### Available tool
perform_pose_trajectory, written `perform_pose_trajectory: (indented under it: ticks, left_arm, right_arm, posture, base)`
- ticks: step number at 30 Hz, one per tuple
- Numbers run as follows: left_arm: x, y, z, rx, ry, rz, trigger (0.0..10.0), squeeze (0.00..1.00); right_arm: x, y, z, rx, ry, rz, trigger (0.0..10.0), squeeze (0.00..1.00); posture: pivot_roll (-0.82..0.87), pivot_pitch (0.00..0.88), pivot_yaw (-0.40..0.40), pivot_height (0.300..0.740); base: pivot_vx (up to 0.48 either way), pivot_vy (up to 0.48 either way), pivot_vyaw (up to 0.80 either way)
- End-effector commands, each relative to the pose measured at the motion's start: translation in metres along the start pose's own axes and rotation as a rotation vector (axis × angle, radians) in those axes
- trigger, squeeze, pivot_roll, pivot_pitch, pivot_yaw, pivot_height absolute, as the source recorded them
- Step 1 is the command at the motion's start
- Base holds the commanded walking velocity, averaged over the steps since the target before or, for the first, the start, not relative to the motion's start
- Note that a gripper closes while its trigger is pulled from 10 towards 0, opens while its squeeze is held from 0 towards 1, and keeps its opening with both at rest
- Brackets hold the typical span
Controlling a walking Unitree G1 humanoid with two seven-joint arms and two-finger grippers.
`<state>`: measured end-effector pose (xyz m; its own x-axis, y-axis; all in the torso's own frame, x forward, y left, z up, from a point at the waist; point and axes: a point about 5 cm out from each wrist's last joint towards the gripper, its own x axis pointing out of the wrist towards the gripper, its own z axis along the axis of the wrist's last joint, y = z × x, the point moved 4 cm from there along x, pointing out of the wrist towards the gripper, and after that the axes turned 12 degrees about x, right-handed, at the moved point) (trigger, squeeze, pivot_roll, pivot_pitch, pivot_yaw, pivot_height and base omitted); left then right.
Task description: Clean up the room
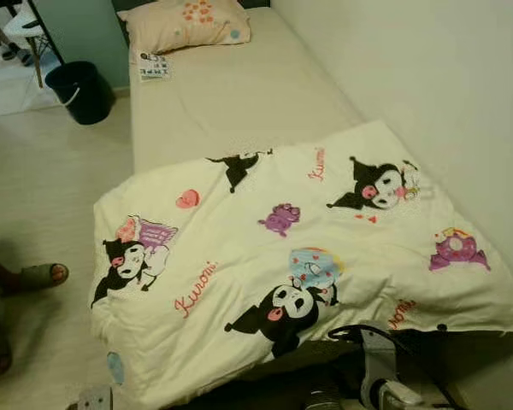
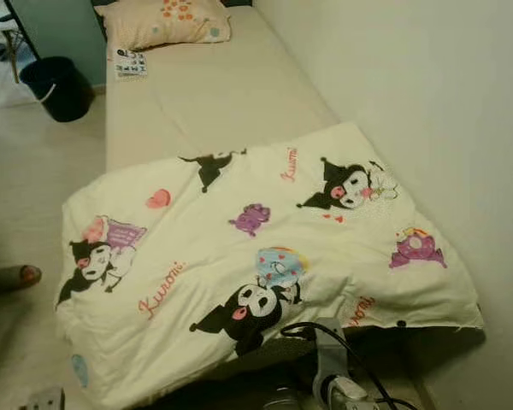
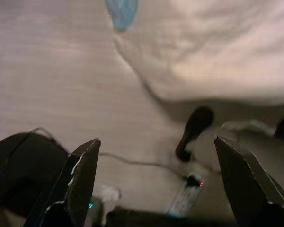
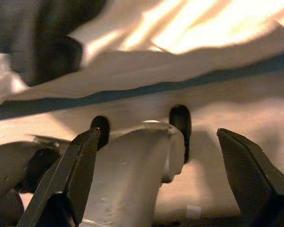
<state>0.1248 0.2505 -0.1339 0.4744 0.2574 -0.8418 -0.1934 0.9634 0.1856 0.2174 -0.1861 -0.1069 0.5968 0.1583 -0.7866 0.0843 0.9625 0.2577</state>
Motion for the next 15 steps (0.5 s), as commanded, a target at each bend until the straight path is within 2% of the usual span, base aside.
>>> perform_pose_trajectory:
  ticks: [1, 4, 7, 8, 15]
  left_arm:
    - [-0.001, 0.0, -0.005, 0.014, 0.015, -0.009, 10.0, 0.0]
    - [-0.001, -0.003, -0.004, 0.028, 0.013, -0.018, 10.0, 0.0]
    - [-0.001, -0.014, -0.006, -0.005, 0.02, -0.06, 10.0, 0.0]
    - [-0.002, -0.016, -0.009, -0.006, 0.031, -0.065, 10.0, 0.0]
    - [-0.002, -0.018, -0.013, 0.008, 0.056, -0.076, 10.0, 0.0]
  right_arm:
    - [0.001, 0.005, -0.009, -0.03, 0.043, 0.02, 10.0, 0.0]
    - [0.001, 0.005, -0.01, -0.035, 0.046, 0.018, 10.0, 0.0]
    - [0.0, 0.0, -0.013, 0.001, 0.038, -0.019, 10.0, 0.0]
    - [-0.001, -0.004, -0.015, 0.035, 0.045, -0.049, 10.0, 0.0]
    - [-0.003, -0.011, -0.022, 0.039, 0.073, -0.079, 10.0, 0.0]
  posture:
    - [-0.14, 0.0, 0.055, 0.74]
    - [-0.14, 0.0, 0.055, 0.74]
    - [-0.14, 0.0, 0.054, 0.74]
    - [-0.14, 0.0, 0.054, 0.74]
    - [-0.14, 0.0, 0.055, 0.74]
  base:
    - [0.0, 0.0, 0.77]
    - [0.0, 0.0, 0.77]
    - [0.0, 0.0, 0.79]
    - [0.0, 0.0, 0.0]
    - [0.0, 0.0, 0.0]
